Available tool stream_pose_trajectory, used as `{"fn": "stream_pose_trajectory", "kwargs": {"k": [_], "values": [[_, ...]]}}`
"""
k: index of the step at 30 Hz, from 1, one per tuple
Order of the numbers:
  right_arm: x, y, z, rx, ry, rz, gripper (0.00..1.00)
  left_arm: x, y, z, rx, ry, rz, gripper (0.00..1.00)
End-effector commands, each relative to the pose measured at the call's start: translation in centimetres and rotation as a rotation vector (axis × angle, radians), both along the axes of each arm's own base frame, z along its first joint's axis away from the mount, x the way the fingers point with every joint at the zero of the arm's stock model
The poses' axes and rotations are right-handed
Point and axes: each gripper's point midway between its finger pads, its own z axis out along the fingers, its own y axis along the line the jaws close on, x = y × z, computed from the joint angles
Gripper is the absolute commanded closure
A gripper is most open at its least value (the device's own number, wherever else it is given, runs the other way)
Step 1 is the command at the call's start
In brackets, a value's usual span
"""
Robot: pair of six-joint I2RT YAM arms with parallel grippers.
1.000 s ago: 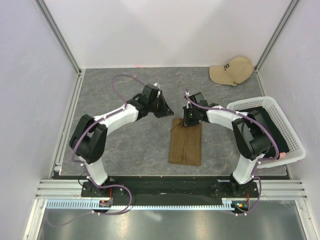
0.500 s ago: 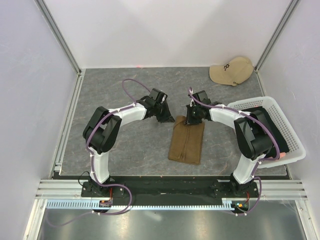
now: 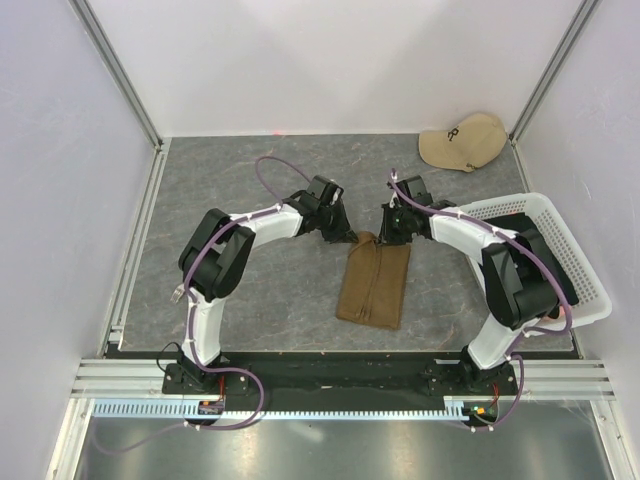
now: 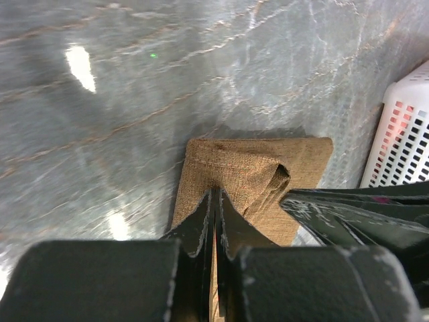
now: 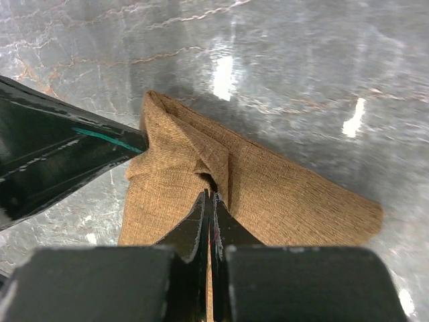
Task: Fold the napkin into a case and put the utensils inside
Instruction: Smooth out the 2/3-rectangle-folded napkin at the center of the board.
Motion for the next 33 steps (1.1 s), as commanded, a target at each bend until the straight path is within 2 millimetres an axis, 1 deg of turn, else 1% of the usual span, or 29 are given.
{"fn": "stream_pose_trajectory", "kwargs": {"k": [1, 2, 7, 13, 15, 17, 19, 20, 21, 23, 24, 26, 27, 28, 29, 30, 31, 32, 33], "values": [[0.2, -1.6, 2.3, -0.013, -0.051, -0.061, 1.00, 0.7, -2.2, 1.1, -0.049, -0.040, -0.033, 0.97], [0.2, -1.8, 2.4, -0.014, -0.053, -0.066, 1.00, 0.7, -2.3, 1.2, -0.054, -0.036, -0.033, 0.97], [-0.5, -3.4, 1.3, -0.028, -0.019, -0.108, 1.00, 0.4, -3.0, 0.3, -0.060, -0.019, -0.039, 0.97], [-1.6, -4.4, -0.9, -0.062, 0.019, -0.123, 1.00, -0.3, -4.0, -0.1, -0.050, -0.024, -0.052, 0.98], [-1.8, -4.3, -1.7, -0.061, 0.025, -0.117, 1.00, -0.3, -4.2, -0.2, -0.050, -0.022, -0.054, 0.98], [-1.7, -4.4, -2.6, -0.064, 0.026, -0.119, 1.00, -0.4, -4.4, -0.2, -0.053, -0.020, -0.055, 0.97], [-1.9, -4.6, -3.6, -0.072, 0.049, -0.110, 1.00, -0.4, -4.3, 0.5, -0.057, -0.032, -0.053, 0.97], [-1.8, -4.5, -3.8, -0.069, 0.045, -0.107, 1.00, -0.3, -4.2, 0.8, -0.057, -0.039, -0.049, 0.97], [-1.7, -4.4, -3.9, -0.065, 0.040, -0.098, 1.00, -0.3, -4.1, 1.7, -0.064, -0.054, -0.049, 0.97], [-1.5, -4.1, -4.1, -0.054, 0.036, -0.084, 1.00, -0.2, -3.9, 2.4, -0.060, -0.070, -0.040, 0.96], [-1.7, -3.4, -4.4, -0.027, 0.050, -0.056, 1.00, -0.2, -3.6, 3.0, -0.060, -0.077, -0.032, 0.96], [-1.4, -2.5, -4.4, 0.008, 0.049, -0.030, 1.00, -0.4, -3.2, 3.5, -0.057, -0.082, -0.020, 0.96], [-1.6, -2.0, -4.6, 0.020, 0.059, -0.013, 1.00, -0.6, -2.4, 4.2, -0.049, -0.097, 0.002, 0.96], [-1.3, -1.6, -4.5, 0.023, 0.047, -0.002, 1.00, -0.8, -2.0, 4.4, -0.045, -0.101, 0.012, 0.96], [-1.5, -0.9, -4.5, 0.025, 0.046, 0.018, 1.00, -1.0, -1.4, 4.9, -0.042, -0.111, 0.025, 0.96], [-1.6, -0.5, -4.7, 0.026, 0.049, 0.030, 1.00, -1.3, -0.2, 5.6, -0.035, -0.128, 0.049, 0.96], [-1.7, 0.3, -4.5, 0.047, 0.047, 0.053, 1.00, -1.4, 0.5, 6.2, -0.034, -0.141, 0.062, 0.95], [-2.0, 1.2, -4.5, 0.060, 0.050, 0.077, 1.00, -1.5, 1.3, 6.4, -0.028, -0.150, 0.077, 0.95], [-2.0, 1.7, -4.5, 0.074, 0.054, 0.089, 1.00, -2.0, 2.4, 5.8, -0.006, -0.148, 0.092, 0.94]]}}
